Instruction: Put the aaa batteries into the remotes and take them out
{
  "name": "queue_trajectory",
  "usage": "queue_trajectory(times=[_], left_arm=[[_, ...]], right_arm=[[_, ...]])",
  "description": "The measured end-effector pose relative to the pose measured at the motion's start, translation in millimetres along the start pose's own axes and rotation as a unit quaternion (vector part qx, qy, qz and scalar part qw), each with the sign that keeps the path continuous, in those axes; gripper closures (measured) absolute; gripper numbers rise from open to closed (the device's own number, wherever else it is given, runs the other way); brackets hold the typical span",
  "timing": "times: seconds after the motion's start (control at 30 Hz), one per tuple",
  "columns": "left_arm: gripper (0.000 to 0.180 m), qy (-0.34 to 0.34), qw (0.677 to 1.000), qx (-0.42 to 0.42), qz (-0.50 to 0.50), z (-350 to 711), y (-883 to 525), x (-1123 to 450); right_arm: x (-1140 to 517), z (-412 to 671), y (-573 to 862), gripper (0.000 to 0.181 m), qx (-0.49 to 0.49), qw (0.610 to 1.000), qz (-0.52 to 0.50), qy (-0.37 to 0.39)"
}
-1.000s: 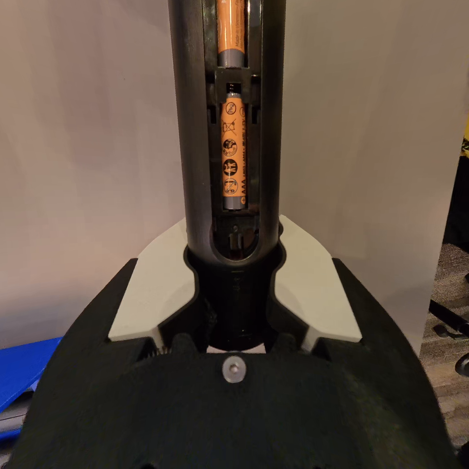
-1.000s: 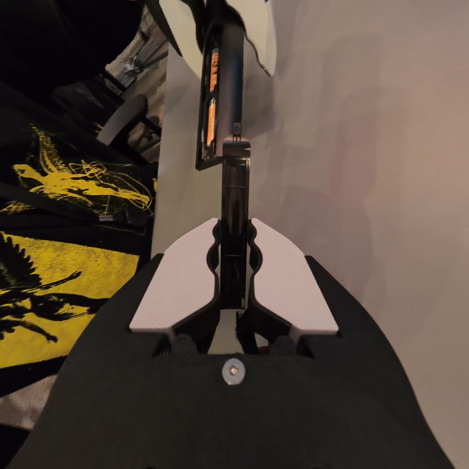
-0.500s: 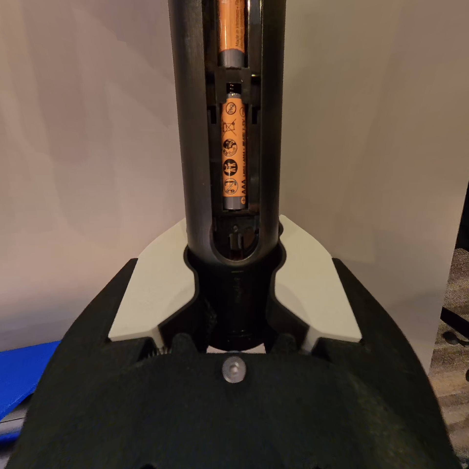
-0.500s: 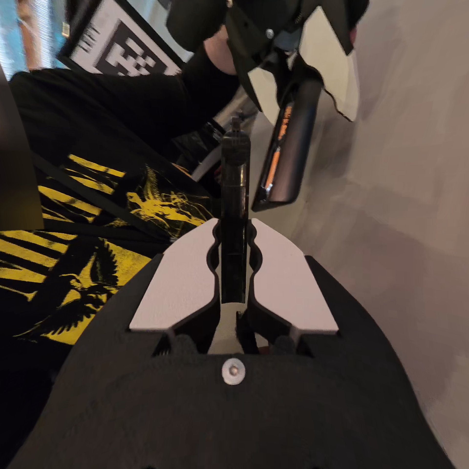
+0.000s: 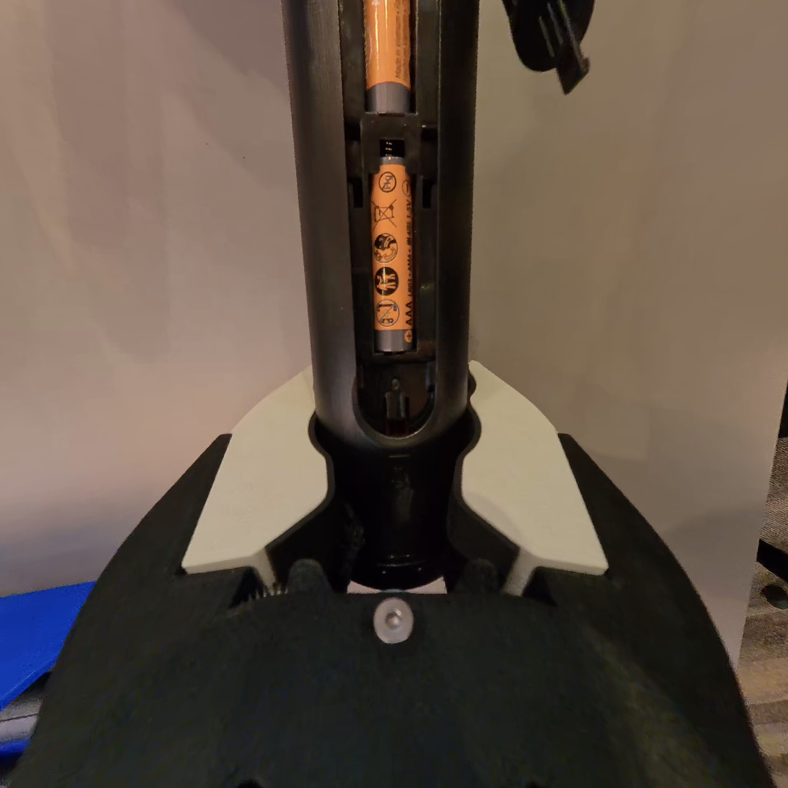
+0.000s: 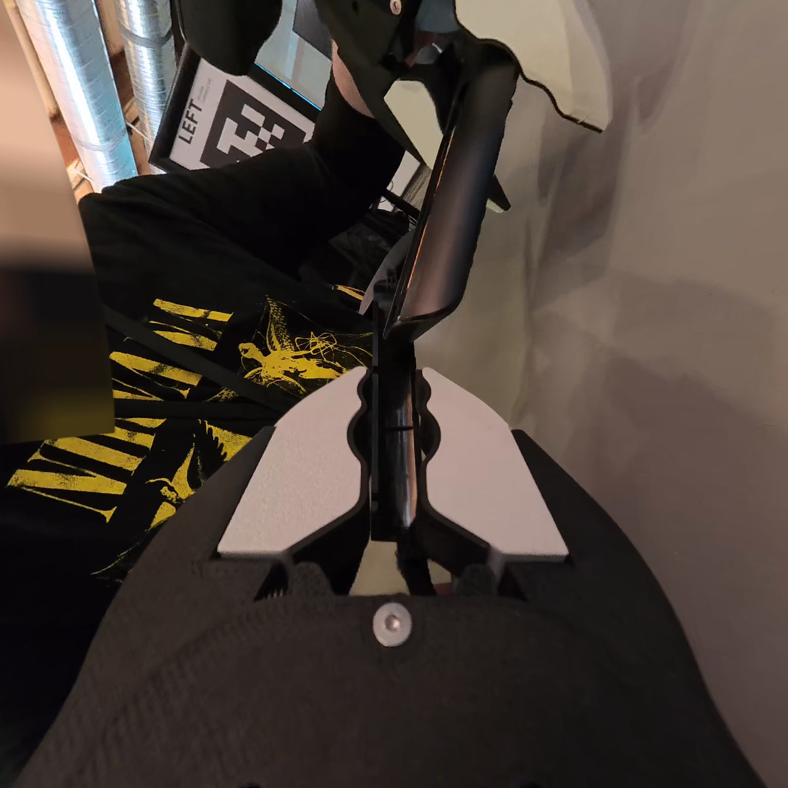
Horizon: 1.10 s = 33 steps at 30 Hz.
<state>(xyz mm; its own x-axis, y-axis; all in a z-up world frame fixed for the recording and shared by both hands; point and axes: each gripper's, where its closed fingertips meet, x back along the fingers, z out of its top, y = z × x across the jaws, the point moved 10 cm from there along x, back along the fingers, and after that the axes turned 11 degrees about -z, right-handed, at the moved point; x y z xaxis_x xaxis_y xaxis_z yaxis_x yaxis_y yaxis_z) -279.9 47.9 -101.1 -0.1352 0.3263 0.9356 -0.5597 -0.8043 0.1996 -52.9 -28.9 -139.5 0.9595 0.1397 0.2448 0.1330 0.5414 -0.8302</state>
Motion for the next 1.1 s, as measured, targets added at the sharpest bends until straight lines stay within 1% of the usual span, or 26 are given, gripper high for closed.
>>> queue_trajectory(times=[0.13, 0.23, 0.3, 0.37, 0.43, 0.53, 0.63, 0.7, 0.73, 0.77, 0.8, 0.83, 0.9, 0.93, 0.97, 1.03, 1.1], left_arm=[[0.12, -0.007, 1.0, 0.002, -0.003, -1.8, -1.0, -3.0], [0.12, -0.019, 1.0, 0.004, 0.0, -4.3, -1.7, -3.1], [0.12, -0.019, 1.0, 0.009, 0.001, -7.2, -2.1, -1.8], [0.12, -0.02, 1.0, 0.015, 0.003, -10.8, -3.0, -1.1], [0.12, -0.025, 1.0, 0.019, 0.003, -13.4, -3.4, -2.5], [0.12, -0.029, 0.999, 0.019, -0.001, -14.4, -1.8, -4.9], [0.12, -0.026, 0.999, 0.019, -0.002, -14.9, -1.3, -3.7], [0.12, -0.023, 1.0, 0.021, 0.001, -16.6, -1.6, -0.9], [0.12, -0.019, 1.0, 0.022, 0.002, -17.4, -1.5, 0.8], [0.12, -0.016, 1.0, 0.023, 0.003, -18.3, -1.4, 2.6], [0.12, -0.016, 1.0, 0.024, 0.005, -19.4, -1.1, 4.1], [0.12, -0.016, 1.0, 0.025, 0.008, -20.3, -0.8, 5.3], [0.12, -0.013, 1.0, 0.026, 0.011, -21.5, 0.7, 7.3], [0.12, -0.012, 0.999, 0.027, 0.013, -22.3, 1.7, 8.1], [0.12, -0.011, 0.999, 0.028, 0.015, -23.2, 2.9, 8.7], [0.12, -0.007, 0.999, 0.03, 0.017, -24.8, 5.4, 9.0], [0.12, -0.007, 0.999, 0.032, 0.018, -26.5, 7.3, 8.7]], right_arm=[[3.2, 2.8, -2.6, 0.163, 0.002, 0.999, -0.032, -0.022], [5.0, 4.0, -4.1, 0.163, 0.004, 0.996, -0.07, -0.06], [4.5, 3.3, -0.1, 0.162, 0.0, 0.989, -0.112, -0.098], [3.6, 4.3, 5.8, 0.163, -0.008, 0.983, -0.138, -0.121], [2.6, 6.0, 13.6, 0.162, -0.008, 0.971, -0.188, -0.147], [3.1, 10.8, 23.1, 0.162, -0.017, 0.964, -0.216, -0.155], [6.2, 16.6, 27.7, 0.162, -0.013, 0.965, -0.222, -0.141], [9.1, 20.5, 24.7, 0.154, 0.02, 0.96, -0.248, -0.129], [9.2, 20.9, 20.4, 0.156, 0.035, 0.956, -0.258, -0.134], [9.3, 21.3, 17.2, 0.17, 0.047, 0.953, -0.269, -0.132], [9.8, 21.6, 15.8, 0.17, 0.054, 0.95, -0.28, -0.127], [9.1, 20.6, 13.6, 0.165, 0.064, 0.949, -0.281, -0.132], [7.1, 18.4, 3.3, 0.155, 0.126, 0.93, -0.321, -0.126], [4.9, 15.3, -3.4, 0.149, 0.154, 0.915, -0.346, -0.137], [2.0, 11.7, -10.0, 0.144, 0.194, 0.891, -0.383, -0.146], [-8.0, 0.7, -24.9, 0.15, 0.273, 0.842, -0.435, -0.165], [-19.1, -10.8, -31.8, 0.15, 0.31, 0.807, -0.468, -0.184]])
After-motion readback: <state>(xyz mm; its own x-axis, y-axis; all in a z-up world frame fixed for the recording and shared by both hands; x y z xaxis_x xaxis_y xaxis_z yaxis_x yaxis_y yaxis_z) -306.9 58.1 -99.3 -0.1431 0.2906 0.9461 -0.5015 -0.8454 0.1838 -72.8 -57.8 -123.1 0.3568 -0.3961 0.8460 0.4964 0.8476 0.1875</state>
